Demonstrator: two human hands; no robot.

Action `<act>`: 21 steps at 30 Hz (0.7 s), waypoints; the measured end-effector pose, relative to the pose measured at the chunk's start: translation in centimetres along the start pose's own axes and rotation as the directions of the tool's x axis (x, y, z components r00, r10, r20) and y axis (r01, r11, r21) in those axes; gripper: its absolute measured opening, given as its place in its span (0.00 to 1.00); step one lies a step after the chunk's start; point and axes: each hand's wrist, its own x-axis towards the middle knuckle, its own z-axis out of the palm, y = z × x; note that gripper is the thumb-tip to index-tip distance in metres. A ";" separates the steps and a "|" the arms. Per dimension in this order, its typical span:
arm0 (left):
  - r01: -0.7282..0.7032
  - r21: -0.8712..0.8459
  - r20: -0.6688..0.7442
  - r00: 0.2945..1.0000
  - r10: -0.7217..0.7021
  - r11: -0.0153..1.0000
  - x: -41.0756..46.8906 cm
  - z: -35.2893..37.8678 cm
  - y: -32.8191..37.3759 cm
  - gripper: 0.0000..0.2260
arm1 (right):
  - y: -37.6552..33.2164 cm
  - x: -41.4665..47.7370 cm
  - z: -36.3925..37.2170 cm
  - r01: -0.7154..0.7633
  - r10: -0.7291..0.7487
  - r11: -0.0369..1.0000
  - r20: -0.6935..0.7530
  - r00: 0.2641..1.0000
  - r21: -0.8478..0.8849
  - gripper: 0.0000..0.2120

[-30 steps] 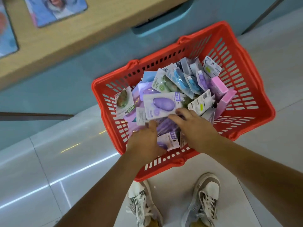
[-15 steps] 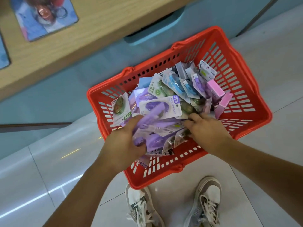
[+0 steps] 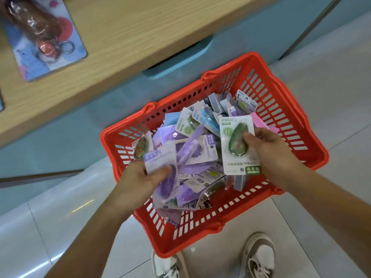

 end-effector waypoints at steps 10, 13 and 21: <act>-0.028 0.230 -0.179 0.981 0.071 0.973 7.4 -0.1 -1.0 0.05 | 2.8 1.3 3.8 -0.165 0.165 0.986 0.017 0.986 0.026 0.06; 0.071 0.196 -0.044 0.997 -0.064 0.978 9.1 -0.3 -0.4 0.04 | 2.8 1.4 4.5 -0.134 0.132 0.990 0.028 0.991 0.052 0.05; -0.005 0.274 0.121 0.992 -0.029 0.962 7.2 0.0 -0.5 0.20 | 4.1 -1.4 4.5 -0.242 0.198 0.937 0.188 0.962 0.251 0.09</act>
